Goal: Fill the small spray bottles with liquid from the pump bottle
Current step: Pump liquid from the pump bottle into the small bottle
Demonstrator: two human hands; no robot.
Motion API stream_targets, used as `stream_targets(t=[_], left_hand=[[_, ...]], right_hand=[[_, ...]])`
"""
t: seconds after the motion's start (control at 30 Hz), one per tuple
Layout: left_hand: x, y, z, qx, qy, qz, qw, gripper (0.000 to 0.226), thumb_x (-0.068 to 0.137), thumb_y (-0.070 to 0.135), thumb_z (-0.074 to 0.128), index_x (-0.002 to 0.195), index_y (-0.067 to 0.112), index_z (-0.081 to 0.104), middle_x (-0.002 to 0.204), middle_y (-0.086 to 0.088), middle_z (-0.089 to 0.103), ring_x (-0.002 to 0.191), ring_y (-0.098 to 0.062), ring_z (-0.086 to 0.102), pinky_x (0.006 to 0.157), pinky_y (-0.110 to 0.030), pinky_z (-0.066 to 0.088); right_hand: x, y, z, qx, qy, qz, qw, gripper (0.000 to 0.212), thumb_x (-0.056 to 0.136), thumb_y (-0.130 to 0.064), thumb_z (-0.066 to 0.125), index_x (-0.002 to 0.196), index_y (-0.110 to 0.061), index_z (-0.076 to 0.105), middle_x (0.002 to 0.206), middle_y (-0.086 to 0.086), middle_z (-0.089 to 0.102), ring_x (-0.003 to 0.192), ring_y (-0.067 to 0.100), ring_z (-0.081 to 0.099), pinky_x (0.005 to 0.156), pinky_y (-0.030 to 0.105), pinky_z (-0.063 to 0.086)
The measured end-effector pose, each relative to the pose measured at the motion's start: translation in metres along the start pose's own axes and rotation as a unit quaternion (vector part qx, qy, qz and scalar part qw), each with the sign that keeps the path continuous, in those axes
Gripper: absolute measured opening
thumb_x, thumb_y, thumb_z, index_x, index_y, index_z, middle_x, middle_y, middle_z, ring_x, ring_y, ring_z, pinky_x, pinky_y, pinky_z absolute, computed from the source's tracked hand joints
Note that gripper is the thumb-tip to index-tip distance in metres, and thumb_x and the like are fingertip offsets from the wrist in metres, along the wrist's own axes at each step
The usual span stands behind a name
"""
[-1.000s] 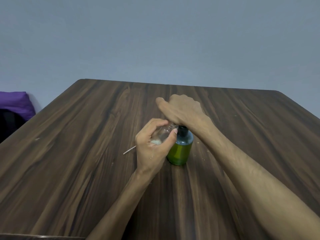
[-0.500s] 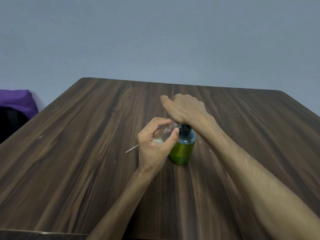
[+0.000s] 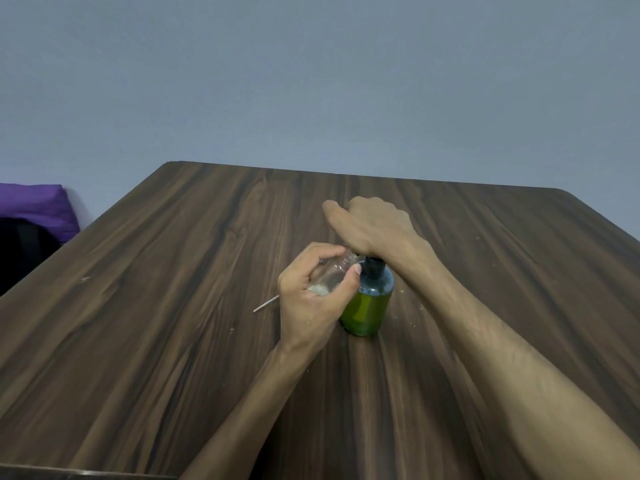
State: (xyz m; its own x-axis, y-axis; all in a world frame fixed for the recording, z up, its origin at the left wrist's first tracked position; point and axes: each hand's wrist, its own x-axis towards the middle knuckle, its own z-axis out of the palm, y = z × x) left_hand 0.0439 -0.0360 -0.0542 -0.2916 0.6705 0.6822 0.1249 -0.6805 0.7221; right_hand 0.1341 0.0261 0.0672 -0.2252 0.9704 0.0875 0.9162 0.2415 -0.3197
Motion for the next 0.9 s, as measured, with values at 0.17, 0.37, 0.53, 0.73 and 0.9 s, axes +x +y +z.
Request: stream_targets(t=[0.17, 0.37, 0.53, 0.73, 0.9], left_hand=[[-0.0005, -0.0015, -0.0015, 0.011, -0.002, 0.012, 1.0, 0.021, 0.084, -0.002, 0.082, 0.102, 0.002, 0.073, 0.097, -0.004, 0.075, 0.09, -0.011, 0.073, 0.081, -0.022, 0.056], [-0.0016, -0.0019, -0.0005, 0.009, 0.003, 0.005, 1.0, 0.02, 0.084, 0.001, 0.083, 0.101, 0.004, 0.074, 0.097, -0.002, 0.075, 0.091, -0.013, 0.074, 0.082, -0.024, 0.057], [-0.0002, -0.0012, 0.0009, 0.003, 0.009, -0.003, 1.0, 0.023, 0.083, 0.003, 0.083, 0.102, 0.013, 0.072, 0.097, 0.0, 0.075, 0.091, -0.013, 0.074, 0.082, -0.025, 0.057], [0.0, -0.0008, -0.0008, 0.017, 0.004, 0.0, 1.0, 0.02, 0.084, 0.003, 0.083, 0.101, 0.006, 0.073, 0.097, -0.002, 0.076, 0.09, -0.013, 0.074, 0.081, -0.024, 0.057], [-0.0008, -0.0009, -0.0016, 0.01, 0.002, -0.001, 1.0, 0.019, 0.084, 0.002, 0.083, 0.101, 0.004, 0.074, 0.096, -0.002, 0.076, 0.089, -0.014, 0.075, 0.081, -0.023, 0.057]], right_hand=[[0.002, -0.0007, -0.0054, 0.01, 0.026, -0.008, 1.0, 0.049, 0.099, -0.046, 0.031, 0.066, -0.016, 0.049, 0.073, 0.002, 0.06, 0.067, 0.02, 0.053, 0.062, 0.035, 0.034], [0.0001, -0.0006, -0.0054, 0.004, 0.019, -0.01, 1.0, 0.049, 0.099, -0.047, 0.031, 0.067, -0.016, 0.052, 0.073, 0.0, 0.06, 0.067, 0.019, 0.053, 0.064, 0.036, 0.034], [0.0004, -0.0008, -0.0009, 0.001, 0.011, -0.011, 1.0, 0.049, 0.099, -0.047, 0.031, 0.066, -0.016, 0.051, 0.073, 0.001, 0.061, 0.066, 0.019, 0.053, 0.063, 0.036, 0.035], [-0.0005, -0.0004, -0.0021, 0.018, 0.033, -0.011, 0.999, 0.048, 0.099, -0.045, 0.031, 0.064, -0.016, 0.047, 0.069, 0.001, 0.058, 0.064, 0.019, 0.052, 0.063, 0.036, 0.034], [0.0037, 0.0008, -0.0046, 0.02, 0.027, -0.005, 0.999, 0.045, 0.099, -0.045, 0.031, 0.066, -0.018, 0.045, 0.071, 0.0, 0.056, 0.064, 0.019, 0.049, 0.06, 0.035, 0.032]])
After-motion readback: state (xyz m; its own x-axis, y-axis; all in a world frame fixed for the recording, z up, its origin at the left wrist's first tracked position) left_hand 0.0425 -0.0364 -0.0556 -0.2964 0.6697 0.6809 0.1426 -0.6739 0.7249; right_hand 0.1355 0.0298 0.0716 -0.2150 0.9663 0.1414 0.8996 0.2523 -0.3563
